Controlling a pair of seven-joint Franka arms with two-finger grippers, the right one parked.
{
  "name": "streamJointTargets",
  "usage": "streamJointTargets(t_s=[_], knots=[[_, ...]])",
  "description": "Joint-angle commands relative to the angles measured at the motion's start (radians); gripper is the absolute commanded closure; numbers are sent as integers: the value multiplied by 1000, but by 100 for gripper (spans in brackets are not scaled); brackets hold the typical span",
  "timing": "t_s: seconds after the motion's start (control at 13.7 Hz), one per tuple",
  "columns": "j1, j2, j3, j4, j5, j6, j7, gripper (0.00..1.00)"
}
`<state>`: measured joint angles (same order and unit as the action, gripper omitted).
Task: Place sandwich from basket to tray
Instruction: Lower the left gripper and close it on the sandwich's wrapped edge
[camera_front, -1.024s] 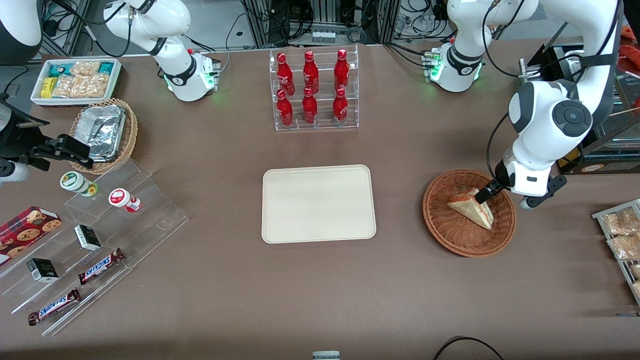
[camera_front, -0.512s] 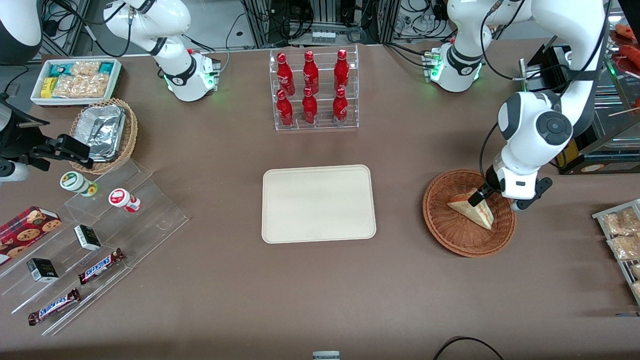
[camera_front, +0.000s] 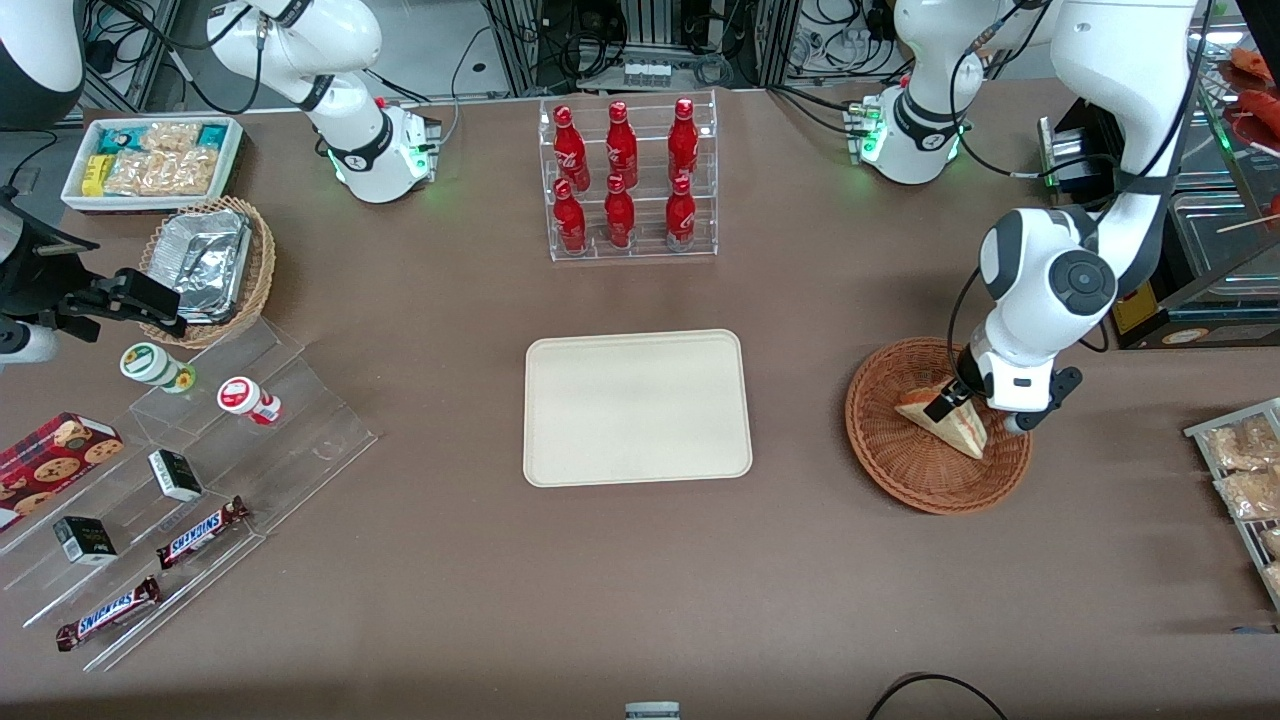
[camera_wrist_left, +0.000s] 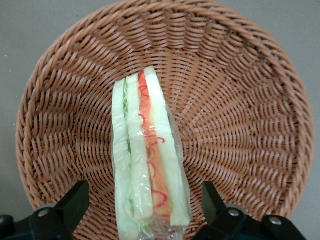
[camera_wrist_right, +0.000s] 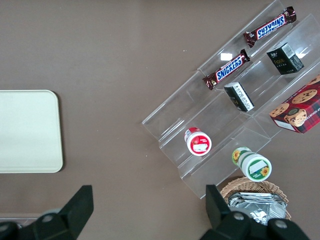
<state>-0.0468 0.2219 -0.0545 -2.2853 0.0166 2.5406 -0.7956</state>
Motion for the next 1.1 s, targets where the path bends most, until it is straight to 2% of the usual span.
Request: streamJointTargets(t_s=[0.0,0.15,0.37,0.51,0.66,0.8,1.02], knots=[[-4,20,2,6,5,29,-28,7],[-7,30,2,9,5,39,-57,24],[-7,42,4,10,9,52,-57,66],[-7,37,4,13,9,49,-56,85],[-7,7,4,29,9,9,-56,88],[-8,-42,2,70,13,-119,-51,88],[-47,-70,-21,214,14,-343,-50,88]])
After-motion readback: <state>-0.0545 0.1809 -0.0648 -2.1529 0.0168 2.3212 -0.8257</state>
